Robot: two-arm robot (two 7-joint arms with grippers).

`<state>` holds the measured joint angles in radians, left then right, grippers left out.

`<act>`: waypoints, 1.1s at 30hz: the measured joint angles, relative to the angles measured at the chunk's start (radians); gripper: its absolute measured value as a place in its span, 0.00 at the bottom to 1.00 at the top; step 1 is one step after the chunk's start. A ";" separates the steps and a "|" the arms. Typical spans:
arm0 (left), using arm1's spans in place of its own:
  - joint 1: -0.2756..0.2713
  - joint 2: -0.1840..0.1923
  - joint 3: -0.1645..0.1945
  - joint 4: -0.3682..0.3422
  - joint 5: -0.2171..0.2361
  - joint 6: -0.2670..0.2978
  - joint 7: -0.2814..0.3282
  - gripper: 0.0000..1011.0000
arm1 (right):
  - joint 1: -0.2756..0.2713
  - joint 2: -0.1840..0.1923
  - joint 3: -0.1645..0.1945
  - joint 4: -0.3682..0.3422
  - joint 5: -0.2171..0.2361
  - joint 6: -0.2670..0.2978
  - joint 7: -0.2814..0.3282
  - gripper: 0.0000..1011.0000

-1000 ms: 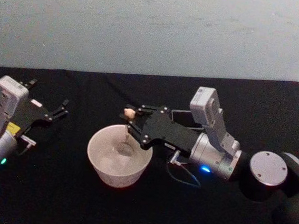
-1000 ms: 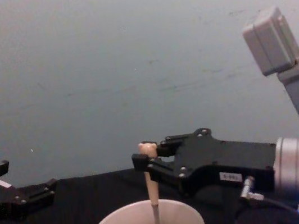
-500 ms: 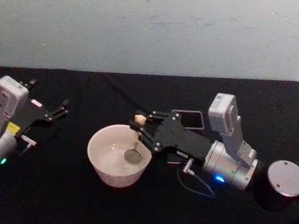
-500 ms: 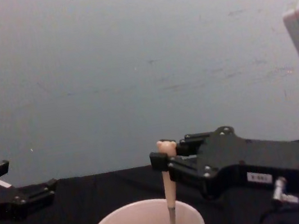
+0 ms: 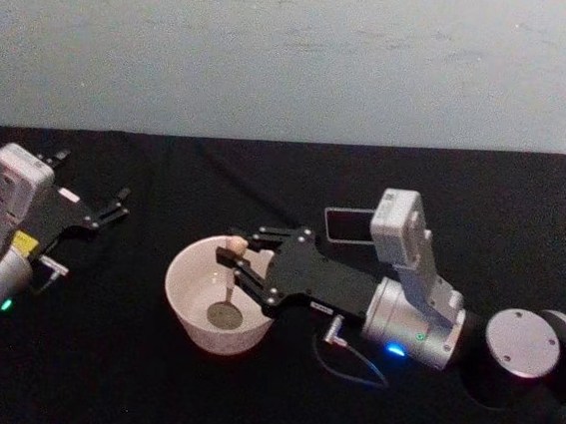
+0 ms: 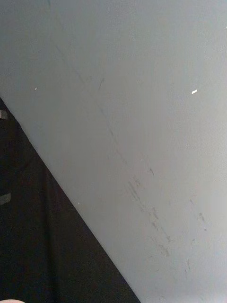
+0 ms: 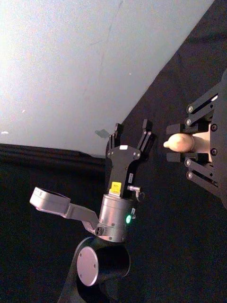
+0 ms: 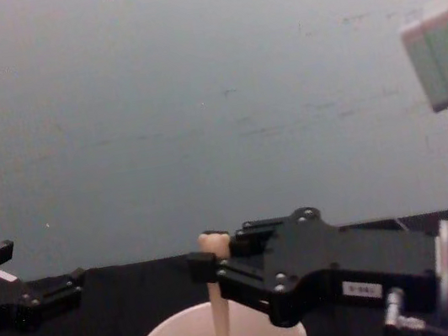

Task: Pick up the stirring spoon with one hand, stir inside the cup, then place it back in its original position.

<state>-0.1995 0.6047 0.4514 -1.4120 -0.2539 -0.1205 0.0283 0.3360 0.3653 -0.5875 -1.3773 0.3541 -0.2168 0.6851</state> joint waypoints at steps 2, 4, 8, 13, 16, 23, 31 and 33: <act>0.000 0.000 0.000 0.000 0.000 0.000 0.000 0.99 | 0.014 -0.013 -0.007 0.019 -0.005 -0.003 -0.002 0.21; 0.000 0.000 0.000 0.000 0.000 0.000 0.000 0.99 | 0.031 -0.028 -0.012 0.045 -0.012 -0.007 -0.007 0.21; 0.000 0.000 0.000 0.000 0.000 0.000 0.000 0.99 | 0.058 -0.051 -0.016 0.086 -0.022 -0.012 -0.017 0.21; 0.000 0.000 0.000 0.000 0.000 0.000 0.000 0.99 | 0.083 -0.071 -0.013 0.128 -0.031 -0.019 -0.030 0.21; 0.000 0.000 0.000 0.000 0.000 0.000 0.000 0.99 | 0.093 -0.076 -0.002 0.144 -0.034 -0.023 -0.039 0.21; 0.000 0.000 0.000 0.000 0.000 0.000 0.000 0.99 | 0.086 -0.066 0.017 0.137 -0.033 -0.023 -0.051 0.21; 0.000 0.000 0.000 0.000 0.000 0.000 0.000 0.99 | 0.053 -0.031 0.038 0.089 -0.026 -0.010 -0.053 0.21; 0.000 0.000 0.000 0.000 0.000 0.000 0.000 0.99 | 0.042 -0.021 0.042 0.073 -0.022 -0.006 -0.053 0.21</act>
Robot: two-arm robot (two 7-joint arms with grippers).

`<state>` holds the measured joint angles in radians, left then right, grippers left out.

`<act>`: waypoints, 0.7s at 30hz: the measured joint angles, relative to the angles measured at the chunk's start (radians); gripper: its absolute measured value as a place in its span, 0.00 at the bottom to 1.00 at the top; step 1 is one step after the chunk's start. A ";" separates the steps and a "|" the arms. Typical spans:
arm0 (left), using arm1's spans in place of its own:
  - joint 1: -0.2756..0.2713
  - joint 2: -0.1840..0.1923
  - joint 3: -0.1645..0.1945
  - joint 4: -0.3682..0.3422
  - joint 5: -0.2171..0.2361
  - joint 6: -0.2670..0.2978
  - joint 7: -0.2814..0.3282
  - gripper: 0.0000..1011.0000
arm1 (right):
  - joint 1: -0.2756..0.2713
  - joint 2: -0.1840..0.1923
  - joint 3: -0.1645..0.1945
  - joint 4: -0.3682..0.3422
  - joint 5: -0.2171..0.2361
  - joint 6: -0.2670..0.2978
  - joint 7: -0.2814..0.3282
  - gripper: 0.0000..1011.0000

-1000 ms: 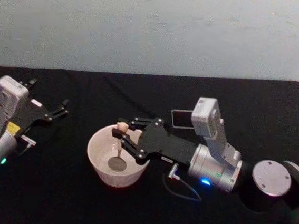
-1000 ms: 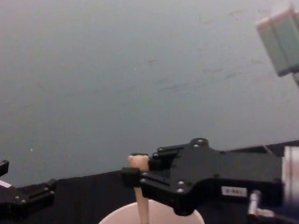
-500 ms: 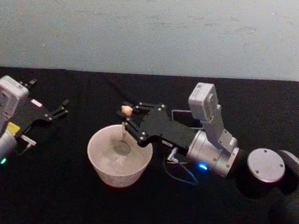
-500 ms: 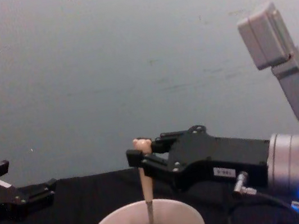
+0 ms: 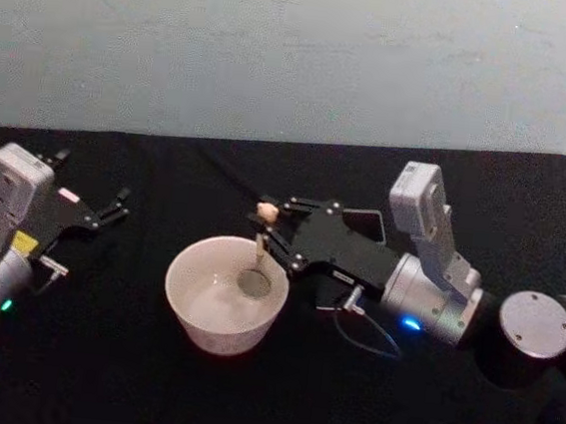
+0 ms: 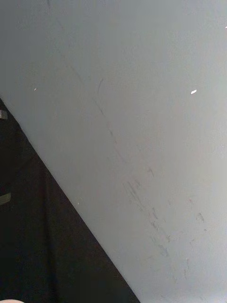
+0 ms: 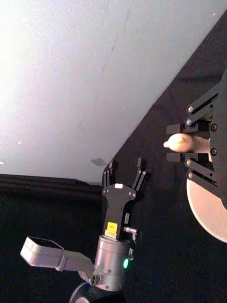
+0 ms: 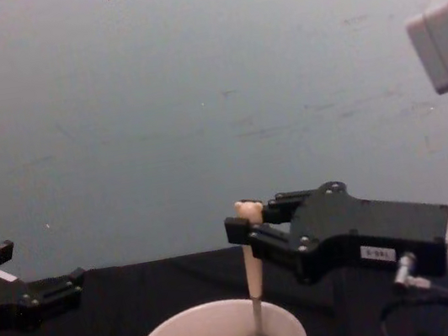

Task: Pick up the stirring spoon with one hand, stir inside the cup, then place it back in its original position.

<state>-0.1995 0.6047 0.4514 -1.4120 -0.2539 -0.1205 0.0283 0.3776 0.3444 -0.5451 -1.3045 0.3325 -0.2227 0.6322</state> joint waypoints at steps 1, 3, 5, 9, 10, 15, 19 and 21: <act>0.000 0.000 0.000 0.000 0.000 0.000 0.000 0.99 | -0.004 0.003 0.001 -0.006 0.002 0.002 0.000 0.21; 0.000 0.000 0.000 0.000 0.000 0.000 0.000 0.99 | -0.018 0.014 0.005 -0.026 0.009 0.008 0.003 0.21; 0.000 0.000 0.000 0.000 0.000 0.000 0.000 0.99 | -0.027 0.021 0.006 -0.039 0.014 0.011 0.006 0.21; 0.000 0.000 0.000 0.000 0.000 0.000 0.000 0.99 | -0.052 0.039 0.006 -0.078 0.028 0.019 0.020 0.21; 0.000 0.000 0.000 0.000 0.000 0.000 0.000 0.99 | -0.055 0.041 0.005 -0.083 0.030 0.020 0.022 0.21; 0.000 0.000 0.000 0.000 0.000 0.000 0.000 0.99 | -0.067 0.046 -0.010 -0.109 0.042 0.024 0.040 0.21; 0.000 0.000 0.000 0.000 0.000 0.000 0.000 0.99 | -0.065 0.040 -0.029 -0.113 0.046 0.026 0.053 0.21; 0.000 0.000 0.000 0.000 0.000 0.000 0.000 0.99 | -0.060 0.035 -0.036 -0.107 0.047 0.026 0.055 0.21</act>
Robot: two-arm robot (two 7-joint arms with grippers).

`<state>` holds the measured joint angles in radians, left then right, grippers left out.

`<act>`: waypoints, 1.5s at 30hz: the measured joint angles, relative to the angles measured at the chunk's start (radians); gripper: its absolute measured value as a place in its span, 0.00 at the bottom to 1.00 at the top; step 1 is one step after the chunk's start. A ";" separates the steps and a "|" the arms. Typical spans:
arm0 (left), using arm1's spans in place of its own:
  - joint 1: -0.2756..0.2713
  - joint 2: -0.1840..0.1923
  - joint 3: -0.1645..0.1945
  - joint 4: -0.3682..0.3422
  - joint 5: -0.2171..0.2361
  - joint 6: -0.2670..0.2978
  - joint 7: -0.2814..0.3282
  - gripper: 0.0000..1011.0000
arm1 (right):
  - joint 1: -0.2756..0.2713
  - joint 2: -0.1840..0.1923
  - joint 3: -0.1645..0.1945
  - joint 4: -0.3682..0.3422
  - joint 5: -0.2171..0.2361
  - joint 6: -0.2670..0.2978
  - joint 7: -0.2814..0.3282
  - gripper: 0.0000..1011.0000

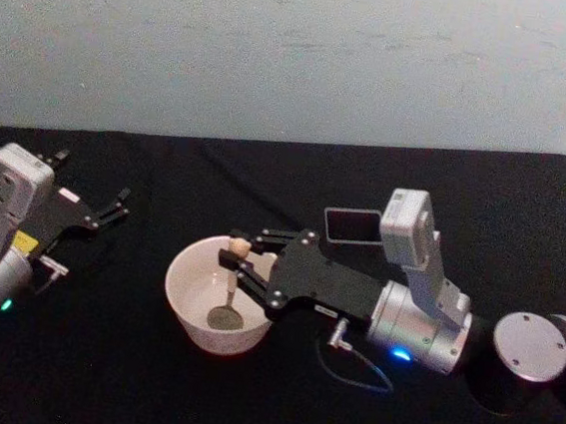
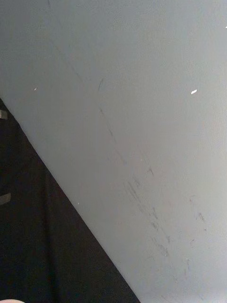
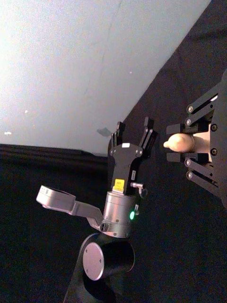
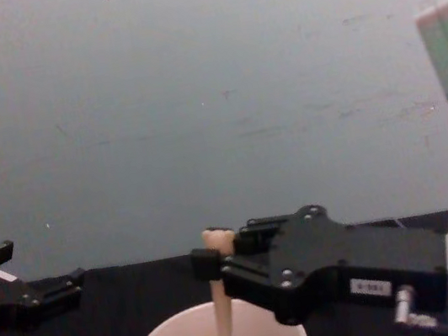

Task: Pick up the stirring spoon with one hand, stir inside the cup, then place it back in its original position.

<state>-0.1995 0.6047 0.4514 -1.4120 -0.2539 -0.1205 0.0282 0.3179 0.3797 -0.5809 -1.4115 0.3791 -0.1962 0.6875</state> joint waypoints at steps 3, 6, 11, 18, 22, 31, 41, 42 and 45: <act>0.000 0.000 0.000 0.000 0.000 0.000 0.000 0.99 | 0.016 -0.014 -0.012 0.020 -0.002 0.000 0.003 0.21; 0.000 0.000 0.000 0.000 0.000 0.000 0.000 0.99 | 0.038 -0.033 -0.020 0.050 -0.011 -0.005 -0.003 0.21; 0.000 0.000 0.000 0.000 0.000 0.000 0.000 0.99 | 0.071 -0.061 -0.021 0.099 -0.027 -0.016 -0.025 0.21; 0.000 0.000 0.000 0.000 0.000 0.000 0.000 0.99 | 0.105 -0.087 -0.003 0.154 -0.044 -0.028 -0.057 0.21; 0.000 0.000 0.000 0.000 0.000 0.000 0.000 0.99 | 0.107 -0.087 0.006 0.162 -0.049 -0.028 -0.065 0.21; 0.000 0.000 0.000 0.000 0.000 0.000 0.000 0.99 | 0.089 -0.068 0.029 0.145 -0.052 -0.024 -0.072 0.21; 0.000 0.000 0.000 0.000 0.000 0.000 0.000 0.99 | 0.036 -0.028 0.049 0.073 -0.030 -0.007 -0.066 0.21; 0.000 0.000 0.000 0.000 0.000 0.000 0.000 0.99 | 0.031 -0.025 0.050 0.067 -0.028 -0.006 -0.065 0.21; 0.000 0.000 0.000 0.000 0.000 0.000 0.000 0.99 | 0.010 -0.015 0.049 0.039 -0.018 0.002 -0.058 0.21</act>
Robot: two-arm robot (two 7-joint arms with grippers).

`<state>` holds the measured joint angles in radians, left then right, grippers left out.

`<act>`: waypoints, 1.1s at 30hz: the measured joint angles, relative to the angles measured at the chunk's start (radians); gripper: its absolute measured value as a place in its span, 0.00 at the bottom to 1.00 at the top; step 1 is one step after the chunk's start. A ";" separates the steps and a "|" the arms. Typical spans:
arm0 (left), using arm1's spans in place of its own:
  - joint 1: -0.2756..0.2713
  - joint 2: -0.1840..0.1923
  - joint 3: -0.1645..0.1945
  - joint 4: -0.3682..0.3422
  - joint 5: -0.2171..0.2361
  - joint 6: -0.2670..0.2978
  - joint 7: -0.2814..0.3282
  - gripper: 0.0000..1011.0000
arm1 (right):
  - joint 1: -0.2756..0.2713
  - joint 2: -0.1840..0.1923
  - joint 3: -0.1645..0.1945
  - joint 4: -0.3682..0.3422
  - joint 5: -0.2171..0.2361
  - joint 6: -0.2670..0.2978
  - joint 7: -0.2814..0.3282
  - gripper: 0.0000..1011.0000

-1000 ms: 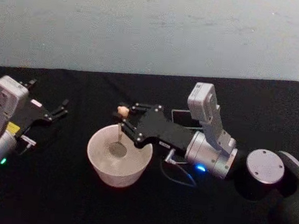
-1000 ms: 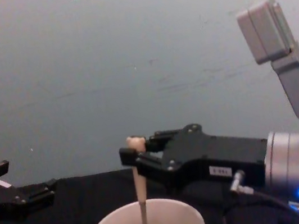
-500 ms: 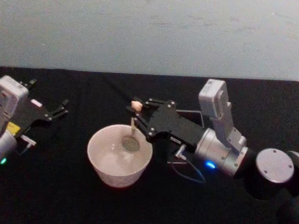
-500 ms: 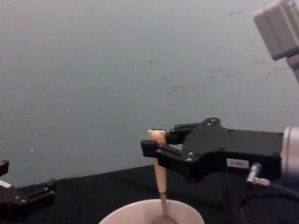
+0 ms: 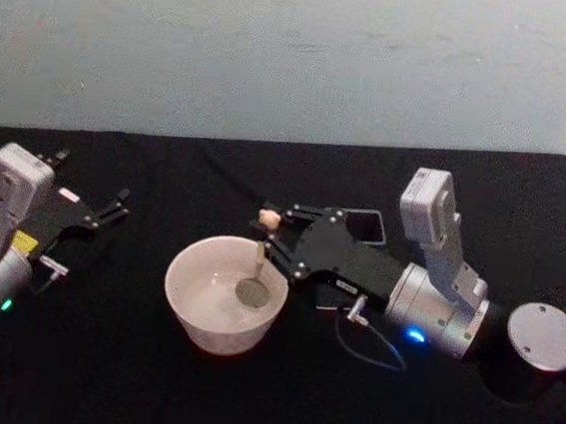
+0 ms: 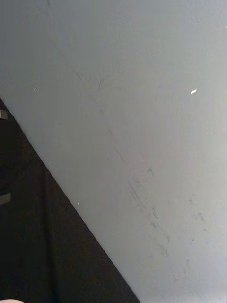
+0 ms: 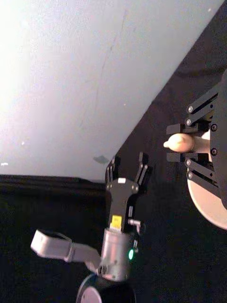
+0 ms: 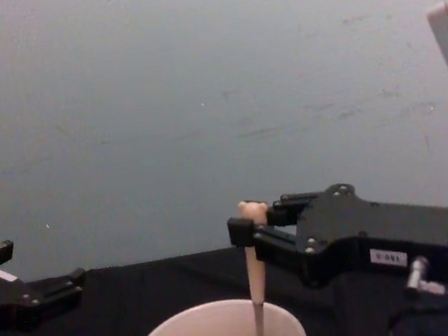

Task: Pick up the stirring spoon with one hand, stir inside the cup, then place it back in its original position.

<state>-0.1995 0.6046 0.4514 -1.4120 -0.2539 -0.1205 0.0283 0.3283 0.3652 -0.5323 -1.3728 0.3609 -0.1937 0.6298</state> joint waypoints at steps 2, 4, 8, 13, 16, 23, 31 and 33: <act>0.000 0.000 0.000 0.000 0.000 0.000 0.000 0.99 | -0.006 0.003 -0.002 -0.009 0.003 0.003 0.003 0.21; 0.000 0.000 0.000 0.000 0.000 0.000 0.000 0.99 | -0.012 0.006 -0.005 -0.018 0.007 0.006 0.008 0.21; 0.000 0.000 0.000 0.000 0.000 0.000 0.000 0.99 | -0.020 0.008 -0.024 -0.038 0.016 0.012 0.027 0.21; 0.000 0.000 0.000 0.000 0.000 0.000 0.000 0.99 | -0.014 -0.001 -0.046 -0.036 0.018 0.012 0.041 0.21; 0.000 0.000 0.000 0.000 0.000 0.000 0.000 0.99 | -0.001 -0.012 -0.059 -0.021 0.014 0.009 0.044 0.21; 0.000 0.000 0.000 0.000 0.000 0.000 0.000 0.99 | 0.049 -0.052 -0.074 0.047 -0.005 -0.005 0.034 0.21; 0.000 0.000 0.000 0.000 0.000 0.000 0.000 0.99 | 0.093 -0.086 -0.060 0.111 -0.020 -0.023 0.005 0.21; 0.000 0.000 0.000 0.000 0.000 0.000 0.000 0.99 | 0.098 -0.087 -0.054 0.120 -0.023 -0.026 -0.001 0.21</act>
<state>-0.1996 0.6047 0.4514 -1.4120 -0.2539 -0.1205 0.0282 0.4262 0.2779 -0.5863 -1.2526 0.3375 -0.2194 0.6287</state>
